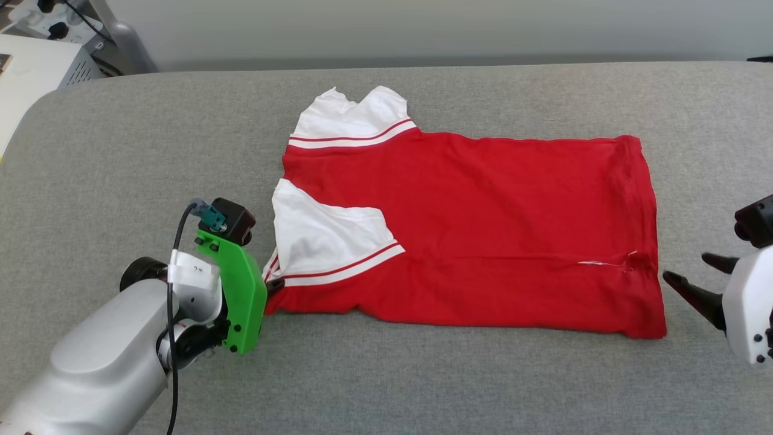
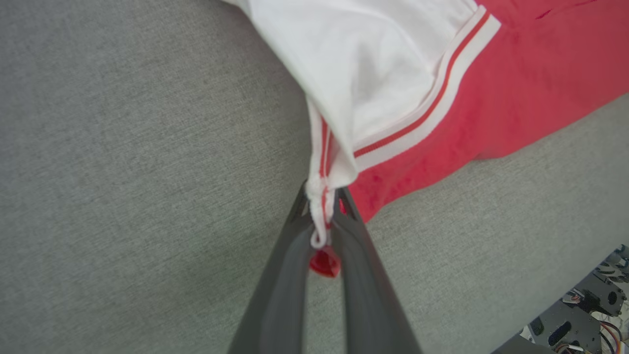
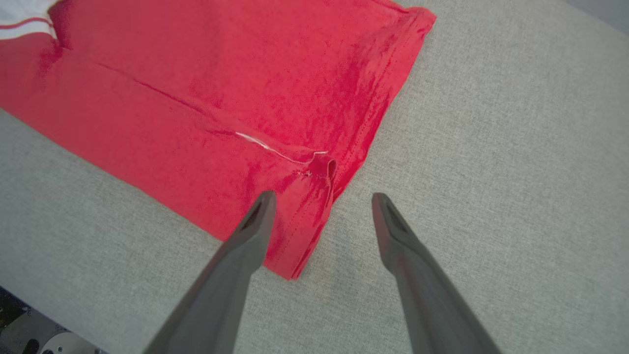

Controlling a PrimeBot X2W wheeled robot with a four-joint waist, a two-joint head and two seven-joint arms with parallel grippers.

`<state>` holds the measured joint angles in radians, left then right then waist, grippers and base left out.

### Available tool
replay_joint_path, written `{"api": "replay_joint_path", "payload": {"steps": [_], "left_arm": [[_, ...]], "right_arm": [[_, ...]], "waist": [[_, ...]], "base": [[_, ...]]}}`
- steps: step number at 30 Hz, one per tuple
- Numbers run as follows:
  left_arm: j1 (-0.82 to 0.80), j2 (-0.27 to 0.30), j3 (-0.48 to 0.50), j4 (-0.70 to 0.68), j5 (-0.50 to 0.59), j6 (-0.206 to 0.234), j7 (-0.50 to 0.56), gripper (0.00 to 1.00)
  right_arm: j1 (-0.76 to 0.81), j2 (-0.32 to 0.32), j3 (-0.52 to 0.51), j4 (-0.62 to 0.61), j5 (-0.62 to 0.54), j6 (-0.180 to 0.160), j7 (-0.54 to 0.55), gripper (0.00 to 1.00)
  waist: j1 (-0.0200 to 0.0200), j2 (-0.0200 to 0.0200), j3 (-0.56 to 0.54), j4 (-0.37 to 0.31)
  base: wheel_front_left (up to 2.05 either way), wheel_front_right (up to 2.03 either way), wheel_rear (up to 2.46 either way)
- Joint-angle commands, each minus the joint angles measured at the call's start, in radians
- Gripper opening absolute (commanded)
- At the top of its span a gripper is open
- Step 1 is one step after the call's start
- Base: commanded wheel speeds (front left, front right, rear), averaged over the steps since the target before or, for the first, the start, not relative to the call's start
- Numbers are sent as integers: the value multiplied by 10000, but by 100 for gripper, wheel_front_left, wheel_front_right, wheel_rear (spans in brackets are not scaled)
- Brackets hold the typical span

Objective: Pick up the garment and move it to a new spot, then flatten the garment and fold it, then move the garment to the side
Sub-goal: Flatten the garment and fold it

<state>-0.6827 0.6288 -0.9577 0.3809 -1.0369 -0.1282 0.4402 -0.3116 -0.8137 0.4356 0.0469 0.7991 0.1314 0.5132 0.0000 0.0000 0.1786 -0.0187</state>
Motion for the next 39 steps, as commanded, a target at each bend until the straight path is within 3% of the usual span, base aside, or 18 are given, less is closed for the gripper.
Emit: {"api": "replay_joint_path", "payload": {"steps": [1,4,8,21,22,23,30,39], "left_arm": [[57,59,62,-147,34,7,-119,0],[36,93,70,-364,74,58,-152,0],[-4,76,81,-512,132,110,-238,0],[114,79,96,-416,147,175,-522,0],[156,90,101,-394,130,175,-554,0],[213,100,107,-366,102,177,-589,0],[882,393,276,-419,-230,244,-998,0],[2037,1310,324,-1832,-505,691,-1173,0]], "right_arm": [[-85,-128,63,-50,209,-7,495,100],[-135,-212,108,90,287,-7,1119,100],[-203,154,229,709,292,-7,1448,100],[-351,1913,1363,3421,276,-7,690,100],[-379,1948,1410,3465,334,-7,535,45],[-418,1957,1445,3512,424,-7,301,0],[-512,1497,1591,3158,733,-7,-1017,0],[617,491,1174,1694,1250,-7,-1550,0]], "waist": [[0,0,58,64],[0,0,152,147],[0,0,356,258],[0,0,925,373],[0,0,905,352],[0,0,855,327],[0,0,117,108],[0,0,-658,152]], "base": [[0,0,0],[0,0,0],[0,0,0],[0,0,0],[0,0,0],[0,0,0],[0,0,0],[0,0,0]]}}
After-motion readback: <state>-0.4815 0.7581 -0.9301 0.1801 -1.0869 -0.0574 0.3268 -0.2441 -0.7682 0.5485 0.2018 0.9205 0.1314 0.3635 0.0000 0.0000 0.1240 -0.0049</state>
